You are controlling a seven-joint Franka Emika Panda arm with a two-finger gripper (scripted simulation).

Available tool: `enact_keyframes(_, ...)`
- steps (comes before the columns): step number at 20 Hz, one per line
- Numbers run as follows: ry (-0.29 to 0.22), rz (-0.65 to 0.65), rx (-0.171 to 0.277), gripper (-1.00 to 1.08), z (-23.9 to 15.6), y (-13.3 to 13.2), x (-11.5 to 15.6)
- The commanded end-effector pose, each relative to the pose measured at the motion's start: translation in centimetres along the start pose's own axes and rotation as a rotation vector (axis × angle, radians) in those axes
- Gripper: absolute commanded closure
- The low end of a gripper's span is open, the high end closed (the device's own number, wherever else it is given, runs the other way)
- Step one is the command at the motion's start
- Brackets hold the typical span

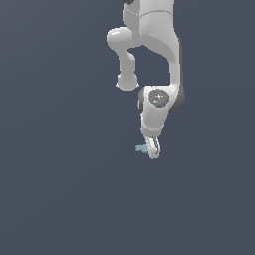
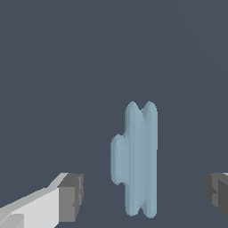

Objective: Pick up the object and move it to a goal position.

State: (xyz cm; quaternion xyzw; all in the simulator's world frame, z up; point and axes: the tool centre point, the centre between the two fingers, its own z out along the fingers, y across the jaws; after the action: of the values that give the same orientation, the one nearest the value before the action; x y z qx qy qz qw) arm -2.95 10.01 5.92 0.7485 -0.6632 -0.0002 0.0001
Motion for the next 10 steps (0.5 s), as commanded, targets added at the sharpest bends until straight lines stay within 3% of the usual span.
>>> enact_keyframes(1,0.000,0.000,0.000,-0.92,0.0,0.0,0.0)
enact_keyframes(10,0.000,0.003,0.000,-0.92,3.2,0.1,0.0)
